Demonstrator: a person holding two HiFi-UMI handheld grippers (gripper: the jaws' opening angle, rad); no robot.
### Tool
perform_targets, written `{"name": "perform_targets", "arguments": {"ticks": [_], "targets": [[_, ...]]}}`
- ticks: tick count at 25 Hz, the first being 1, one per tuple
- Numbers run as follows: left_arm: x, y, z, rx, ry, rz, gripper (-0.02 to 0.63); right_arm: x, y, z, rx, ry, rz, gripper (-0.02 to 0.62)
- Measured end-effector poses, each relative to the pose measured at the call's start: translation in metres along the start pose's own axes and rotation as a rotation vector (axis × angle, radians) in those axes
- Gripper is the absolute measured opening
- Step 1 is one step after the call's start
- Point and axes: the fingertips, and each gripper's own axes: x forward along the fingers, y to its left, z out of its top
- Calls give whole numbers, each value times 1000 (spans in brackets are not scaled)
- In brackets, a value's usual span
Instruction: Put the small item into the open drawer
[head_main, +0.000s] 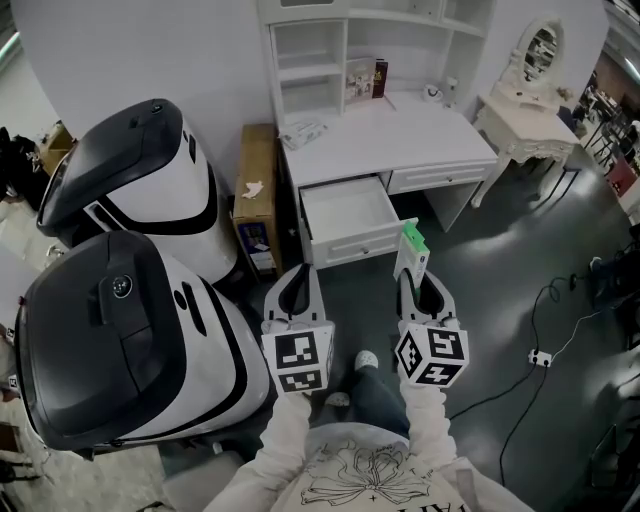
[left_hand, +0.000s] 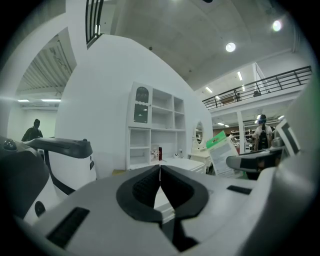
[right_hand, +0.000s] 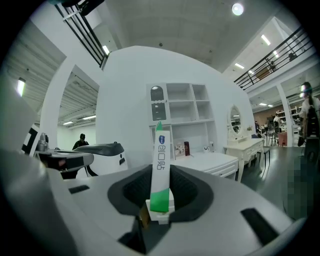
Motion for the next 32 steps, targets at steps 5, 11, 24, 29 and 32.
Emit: {"name": "perform_targets", "arguments": {"ticks": [5,11,24,29,32], "targets": [[20,3,-3,2,10,10,7,23,-5,-1,2,8,15,94],[60,9,-1,8,17,35,6,69,-17,3,7,14,46,94],[184,22,17,9,41,117,7,203,-52,31,3,34,156,94],[229,27,25,7,46,151,7,254,-65,42,3,41,198,94],[253,32,25,-1,56,171,7,280,-72,44,7,53,219,93]]}}
